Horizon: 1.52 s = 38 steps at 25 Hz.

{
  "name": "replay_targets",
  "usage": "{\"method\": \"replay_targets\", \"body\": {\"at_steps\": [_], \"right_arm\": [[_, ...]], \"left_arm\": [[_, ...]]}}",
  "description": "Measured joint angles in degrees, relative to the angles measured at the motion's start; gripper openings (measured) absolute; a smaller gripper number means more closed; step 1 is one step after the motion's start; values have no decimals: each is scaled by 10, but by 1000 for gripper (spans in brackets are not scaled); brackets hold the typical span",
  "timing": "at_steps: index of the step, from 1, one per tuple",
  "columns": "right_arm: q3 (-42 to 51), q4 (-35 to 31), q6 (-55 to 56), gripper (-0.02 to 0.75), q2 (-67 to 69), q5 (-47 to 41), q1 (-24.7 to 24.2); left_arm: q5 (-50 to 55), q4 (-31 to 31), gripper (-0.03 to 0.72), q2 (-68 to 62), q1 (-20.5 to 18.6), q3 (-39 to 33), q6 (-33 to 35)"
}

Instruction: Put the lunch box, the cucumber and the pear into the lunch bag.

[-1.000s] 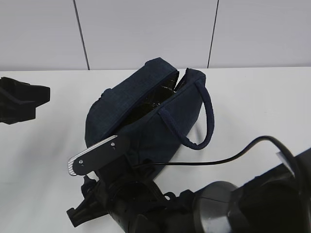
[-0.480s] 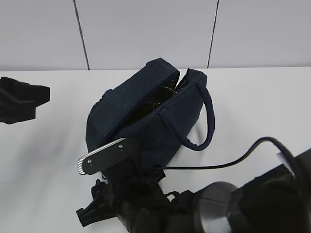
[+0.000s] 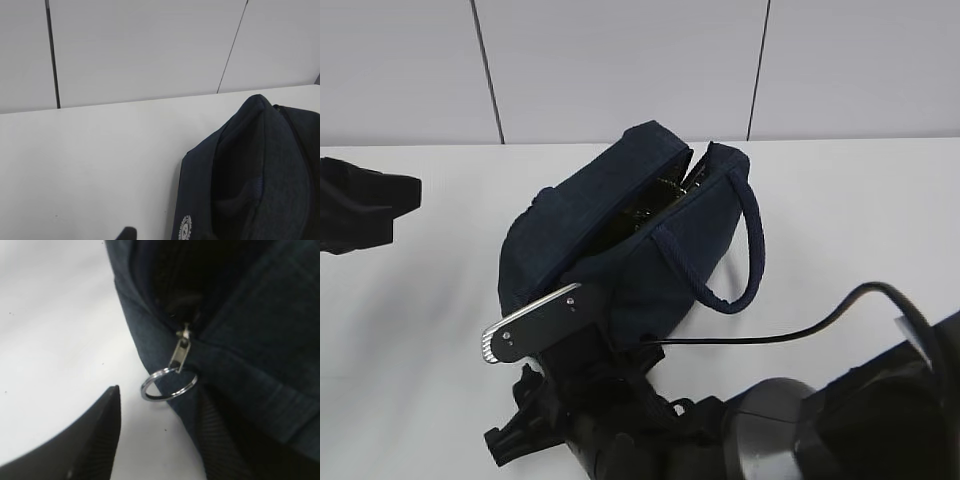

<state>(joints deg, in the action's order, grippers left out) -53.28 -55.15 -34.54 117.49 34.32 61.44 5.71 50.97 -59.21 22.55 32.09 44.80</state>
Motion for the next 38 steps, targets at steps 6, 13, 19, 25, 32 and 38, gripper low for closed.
{"method": "replay_targets", "body": {"at_steps": [6, 13, 19, 25, 32, 38], "right_arm": [[-2, 22, 0, 380, 2, 15, 0], [-14, 44, 0, 380, 10, -3, 0], [-15, -18, -37, 365, 10, -3, 0], [-15, -35, -60, 281, 10, -3, 0], [-15, -41, -73, 251, 10, -2, 0], [-15, -41, -83, 183, 0, 3, 0]], "left_arm": [[0, 0, 241, 0, 0, 0, 0], [-1, 0, 241, 0, 0, 0, 0], [-1, 0, 241, 0, 0, 0, 0], [-1, 1, 241, 0, 0, 0, 0], [-1, 1, 241, 0, 0, 0, 0], [-3, 1, 240, 0, 0, 0, 0]]}}
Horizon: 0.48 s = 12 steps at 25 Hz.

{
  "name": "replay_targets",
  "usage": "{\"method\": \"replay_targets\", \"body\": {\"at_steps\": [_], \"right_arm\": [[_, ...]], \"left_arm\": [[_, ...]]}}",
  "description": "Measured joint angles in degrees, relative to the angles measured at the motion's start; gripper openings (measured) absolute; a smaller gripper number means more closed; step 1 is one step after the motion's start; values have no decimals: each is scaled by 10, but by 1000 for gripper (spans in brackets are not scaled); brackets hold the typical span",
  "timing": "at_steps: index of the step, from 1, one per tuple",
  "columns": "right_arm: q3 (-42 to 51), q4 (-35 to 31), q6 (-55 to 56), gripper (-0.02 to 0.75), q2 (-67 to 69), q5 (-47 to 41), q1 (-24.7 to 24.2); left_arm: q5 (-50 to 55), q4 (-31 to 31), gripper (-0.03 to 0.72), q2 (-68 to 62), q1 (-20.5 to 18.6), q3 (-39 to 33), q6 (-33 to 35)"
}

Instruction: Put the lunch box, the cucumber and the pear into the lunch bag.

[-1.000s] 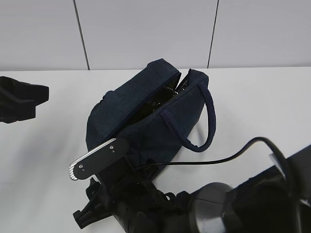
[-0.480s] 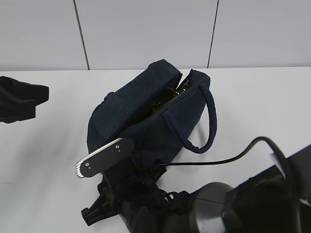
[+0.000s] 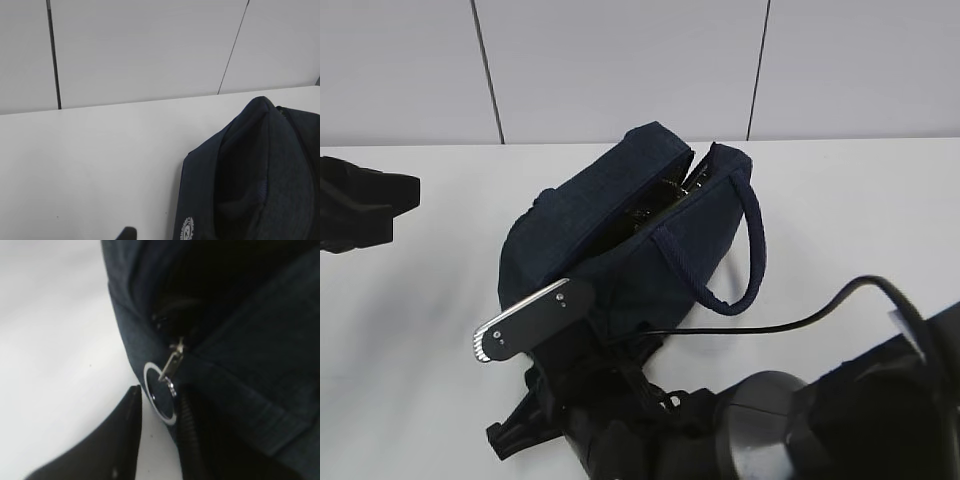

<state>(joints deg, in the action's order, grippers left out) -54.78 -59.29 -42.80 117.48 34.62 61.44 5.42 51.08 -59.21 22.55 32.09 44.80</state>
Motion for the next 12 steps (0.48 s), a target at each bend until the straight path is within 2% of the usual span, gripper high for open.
{"method": "replay_targets", "body": {"at_steps": [5, 12], "right_arm": [[0, -2, -18, 22, -13, 4, 0], [0, -4, -22, 0, -13, -18, 0]], "left_arm": [[-2, 0, 240, 0, 0, 0, 0], [-3, 1, 240, 0, 0, 0, 0]]}}
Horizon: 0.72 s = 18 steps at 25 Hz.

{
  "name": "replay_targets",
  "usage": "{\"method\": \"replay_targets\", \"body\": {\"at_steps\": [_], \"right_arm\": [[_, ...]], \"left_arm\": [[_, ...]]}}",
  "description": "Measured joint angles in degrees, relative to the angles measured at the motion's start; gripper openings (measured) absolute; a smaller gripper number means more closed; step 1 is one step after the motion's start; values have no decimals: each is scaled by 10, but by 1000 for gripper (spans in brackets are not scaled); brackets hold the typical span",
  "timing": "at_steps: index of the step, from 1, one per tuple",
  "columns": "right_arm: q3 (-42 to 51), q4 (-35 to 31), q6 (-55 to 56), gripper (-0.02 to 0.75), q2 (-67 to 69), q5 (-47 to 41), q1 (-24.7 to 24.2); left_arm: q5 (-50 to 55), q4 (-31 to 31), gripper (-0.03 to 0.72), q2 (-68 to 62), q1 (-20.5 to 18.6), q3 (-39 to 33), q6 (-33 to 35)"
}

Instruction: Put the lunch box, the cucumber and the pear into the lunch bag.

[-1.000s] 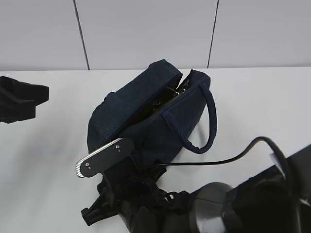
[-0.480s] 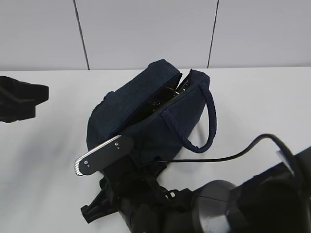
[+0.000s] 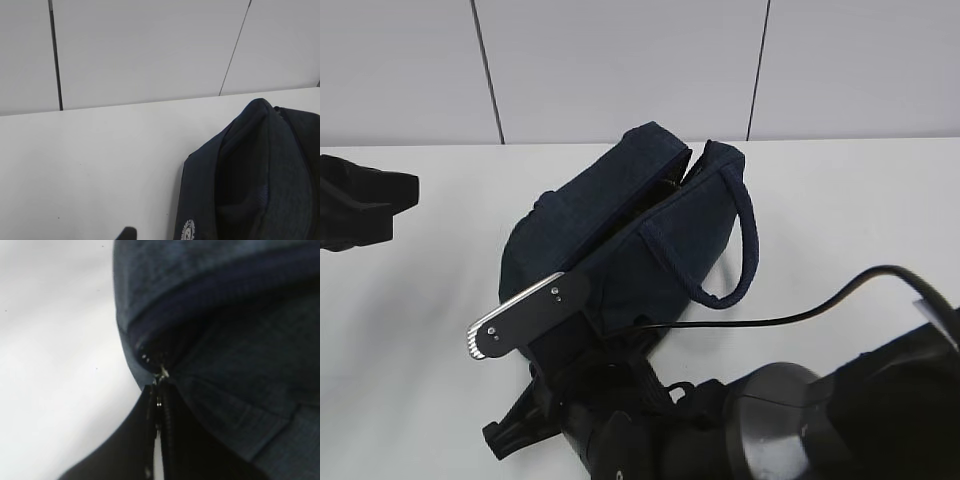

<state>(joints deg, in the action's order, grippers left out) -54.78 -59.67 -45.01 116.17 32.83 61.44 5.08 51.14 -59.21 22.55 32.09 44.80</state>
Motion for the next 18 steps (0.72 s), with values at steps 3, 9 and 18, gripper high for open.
{"method": "replay_targets", "body": {"at_steps": [3, 9, 18], "right_arm": [[0, 0, -1, 1, 0, -10, 0], [0, 0, -1, 183, 0, -30, 0], [0, -2, -4, 193, 0, -31, 0]], "left_arm": [[0, 0, 240, 0, 0, 0, 0], [-1, 0, 240, 0, 0, 0, 0], [-1, 0, 240, 0, 0, 0, 0]]}}
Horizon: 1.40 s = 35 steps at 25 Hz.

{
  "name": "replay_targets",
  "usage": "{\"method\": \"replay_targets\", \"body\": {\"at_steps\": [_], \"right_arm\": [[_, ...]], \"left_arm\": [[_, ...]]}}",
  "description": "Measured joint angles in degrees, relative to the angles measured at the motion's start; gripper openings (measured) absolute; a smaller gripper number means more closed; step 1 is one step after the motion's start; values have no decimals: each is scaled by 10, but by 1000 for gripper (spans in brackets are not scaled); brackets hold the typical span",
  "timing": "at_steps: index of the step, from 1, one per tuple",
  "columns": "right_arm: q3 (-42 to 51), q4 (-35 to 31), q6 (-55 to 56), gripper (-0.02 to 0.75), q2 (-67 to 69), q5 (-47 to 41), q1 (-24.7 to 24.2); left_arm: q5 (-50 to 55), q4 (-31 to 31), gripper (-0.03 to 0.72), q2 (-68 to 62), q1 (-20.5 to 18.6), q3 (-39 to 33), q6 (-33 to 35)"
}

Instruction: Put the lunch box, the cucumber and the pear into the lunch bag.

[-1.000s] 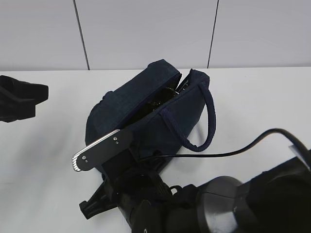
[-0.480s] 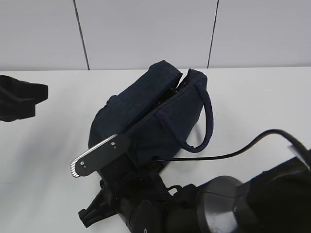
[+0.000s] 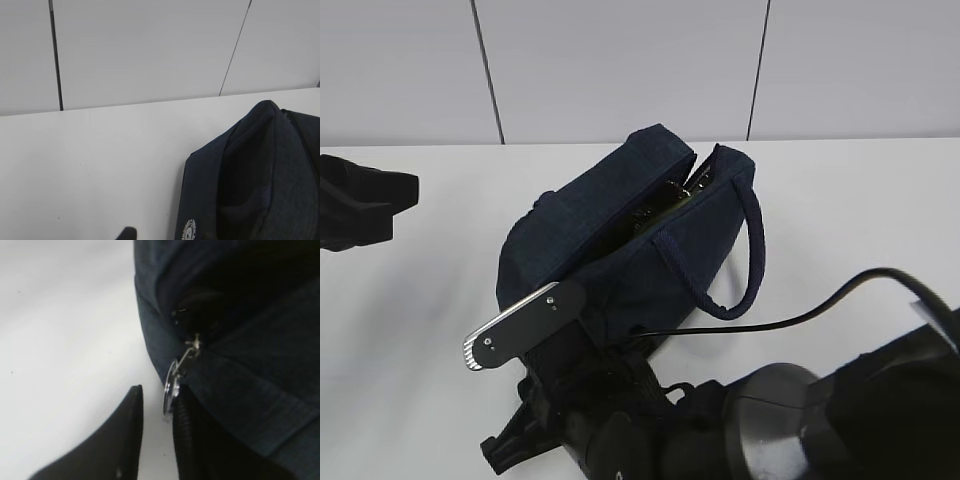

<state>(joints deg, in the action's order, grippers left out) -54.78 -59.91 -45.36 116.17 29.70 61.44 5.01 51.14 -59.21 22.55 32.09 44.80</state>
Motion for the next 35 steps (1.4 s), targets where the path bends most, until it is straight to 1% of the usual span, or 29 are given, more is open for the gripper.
{"method": "replay_targets", "body": {"at_steps": [4, 5, 8, 14, 19, 26, 32, 34, 35], "right_arm": [[0, -28, -20, 26, 0, 21, 0], [0, -33, -29, 5, -1, 23, 0], [0, -45, -51, 0, -15, 18, 0], [0, -51, -86, 0, -62, -39, 0], [0, -87, -157, 0, -117, -39, 0], [1, -150, -225, 0, -165, -24, 0], [1, -174, -260, 0, -195, -24, 0], [1, -199, -283, 0, -196, -27, 0], [1, -208, -293, 0, -196, -30, 0]], "left_arm": [[0, 0, 240, 0, 0, 0, 0], [0, 0, 240, 0, 0, 0, 0], [0, 0, 240, 0, 0, 0, 0], [-1, -1, 240, 0, 0, 0, 0], [5, -7, 240, 0, 0, 0, 0], [77, -11, 240, 0, 0, 0, 0], [137, -10, 240, 0, 0, 0, 5], [166, 15, 240, -1, -2, 0, 31], [183, 45, 240, -1, -9, 0, 62]]}}
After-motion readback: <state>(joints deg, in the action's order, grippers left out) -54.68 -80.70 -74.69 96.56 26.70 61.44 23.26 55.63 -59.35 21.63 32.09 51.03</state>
